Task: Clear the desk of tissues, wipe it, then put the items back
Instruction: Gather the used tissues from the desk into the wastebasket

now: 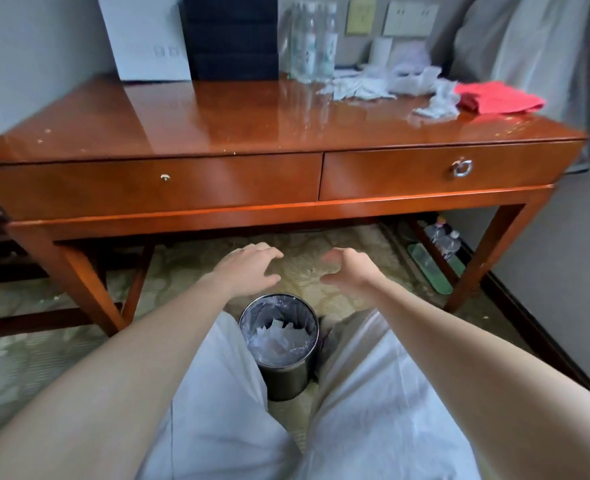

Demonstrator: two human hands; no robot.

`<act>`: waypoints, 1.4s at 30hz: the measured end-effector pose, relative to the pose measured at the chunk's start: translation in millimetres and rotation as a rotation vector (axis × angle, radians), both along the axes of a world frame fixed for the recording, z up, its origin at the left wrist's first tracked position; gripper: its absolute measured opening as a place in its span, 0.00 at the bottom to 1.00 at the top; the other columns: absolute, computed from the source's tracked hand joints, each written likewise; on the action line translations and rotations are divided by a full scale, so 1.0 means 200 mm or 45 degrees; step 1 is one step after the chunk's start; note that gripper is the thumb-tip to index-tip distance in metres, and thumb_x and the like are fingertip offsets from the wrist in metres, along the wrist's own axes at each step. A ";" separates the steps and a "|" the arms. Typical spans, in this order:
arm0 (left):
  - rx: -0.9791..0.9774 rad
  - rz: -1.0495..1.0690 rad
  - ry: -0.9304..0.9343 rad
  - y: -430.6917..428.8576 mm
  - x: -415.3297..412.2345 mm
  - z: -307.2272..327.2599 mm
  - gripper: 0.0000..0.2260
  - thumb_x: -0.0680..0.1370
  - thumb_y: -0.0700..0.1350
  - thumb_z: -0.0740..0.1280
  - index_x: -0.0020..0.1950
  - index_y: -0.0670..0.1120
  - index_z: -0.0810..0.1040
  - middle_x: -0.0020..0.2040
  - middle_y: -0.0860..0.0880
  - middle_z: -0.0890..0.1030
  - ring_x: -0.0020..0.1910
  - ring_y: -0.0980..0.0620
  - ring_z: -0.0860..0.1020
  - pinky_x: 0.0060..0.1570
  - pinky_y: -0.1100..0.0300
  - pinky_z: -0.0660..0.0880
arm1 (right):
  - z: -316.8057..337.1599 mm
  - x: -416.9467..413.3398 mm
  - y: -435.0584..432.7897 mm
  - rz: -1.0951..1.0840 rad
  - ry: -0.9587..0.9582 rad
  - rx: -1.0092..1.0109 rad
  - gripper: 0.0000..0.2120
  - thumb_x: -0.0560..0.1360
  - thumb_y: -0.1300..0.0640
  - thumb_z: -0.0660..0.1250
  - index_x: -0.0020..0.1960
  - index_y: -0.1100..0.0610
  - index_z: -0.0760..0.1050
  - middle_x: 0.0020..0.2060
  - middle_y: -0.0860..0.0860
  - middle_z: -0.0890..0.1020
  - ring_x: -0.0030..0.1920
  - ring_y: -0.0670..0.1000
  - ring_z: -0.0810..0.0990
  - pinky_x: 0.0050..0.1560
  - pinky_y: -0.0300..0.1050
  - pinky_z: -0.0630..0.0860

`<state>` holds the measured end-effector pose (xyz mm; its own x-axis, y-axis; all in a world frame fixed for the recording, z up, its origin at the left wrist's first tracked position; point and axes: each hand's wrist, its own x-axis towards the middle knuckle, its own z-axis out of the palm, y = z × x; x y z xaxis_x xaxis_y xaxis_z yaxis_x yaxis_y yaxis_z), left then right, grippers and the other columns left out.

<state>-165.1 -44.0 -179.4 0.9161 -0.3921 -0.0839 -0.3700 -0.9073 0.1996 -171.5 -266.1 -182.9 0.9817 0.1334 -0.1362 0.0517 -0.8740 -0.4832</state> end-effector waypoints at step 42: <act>-0.043 -0.316 -0.331 -0.75 0.93 0.98 0.23 0.81 0.52 0.63 0.75 0.52 0.65 0.72 0.50 0.69 0.69 0.48 0.70 0.62 0.49 0.72 | 0.95 0.66 -0.82 -0.378 -0.360 -0.117 0.24 0.75 0.55 0.71 0.69 0.54 0.73 0.66 0.52 0.77 0.65 0.55 0.75 0.65 0.49 0.73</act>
<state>20.7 -193.7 17.0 0.7816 -0.6038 0.1563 -0.6206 -0.7779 0.0983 -40.1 -429.7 6.6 0.9761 -0.1613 0.1458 -0.0897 -0.9096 -0.4057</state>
